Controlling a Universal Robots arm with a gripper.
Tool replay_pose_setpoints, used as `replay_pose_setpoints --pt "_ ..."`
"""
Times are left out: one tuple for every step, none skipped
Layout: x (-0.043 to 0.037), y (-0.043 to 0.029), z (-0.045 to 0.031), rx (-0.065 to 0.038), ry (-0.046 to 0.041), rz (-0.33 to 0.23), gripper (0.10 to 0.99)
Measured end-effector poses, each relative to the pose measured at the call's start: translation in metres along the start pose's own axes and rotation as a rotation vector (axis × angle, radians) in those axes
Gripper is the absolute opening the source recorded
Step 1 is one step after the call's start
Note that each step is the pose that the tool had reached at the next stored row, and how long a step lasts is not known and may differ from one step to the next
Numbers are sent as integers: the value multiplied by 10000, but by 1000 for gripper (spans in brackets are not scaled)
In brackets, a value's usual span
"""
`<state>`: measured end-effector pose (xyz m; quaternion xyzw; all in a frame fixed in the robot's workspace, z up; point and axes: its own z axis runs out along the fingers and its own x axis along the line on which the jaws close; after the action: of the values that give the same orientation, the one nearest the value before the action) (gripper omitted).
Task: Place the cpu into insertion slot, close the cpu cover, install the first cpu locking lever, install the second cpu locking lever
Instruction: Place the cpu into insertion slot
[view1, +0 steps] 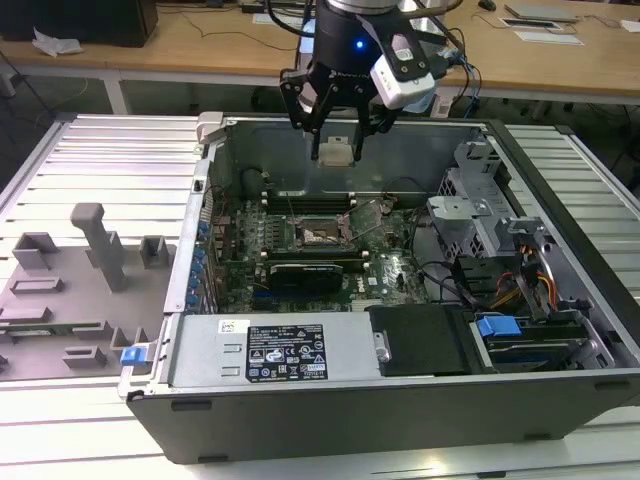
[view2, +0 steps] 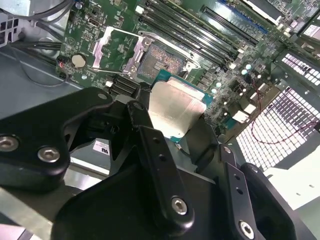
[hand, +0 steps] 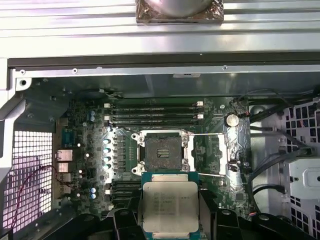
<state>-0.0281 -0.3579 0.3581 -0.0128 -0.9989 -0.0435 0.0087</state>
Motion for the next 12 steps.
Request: replay_pose_setpoints --pt "2 -2 28 16 -2 1 537" --pt "3 -4 48 30 -4 0 537" --pt "3 -5 59 38 -5 1 537" --pt "4 -6 71 46 -6 1 537" --pt "5 -8 89 58 -7 0 537" --pt "6 -9 103 74 -9 1 537" --pt "9 -10 118 106 -12 3 537" --pt "13 -12 133 147 -18 21 537" --pt "12 -14 150 153 -31 151 537" --pt "12 -14 164 151 -53 433 537" --pt "12 -16 175 145 -79 766 537" --pt "12 -17 190 138 -113 1194 537"
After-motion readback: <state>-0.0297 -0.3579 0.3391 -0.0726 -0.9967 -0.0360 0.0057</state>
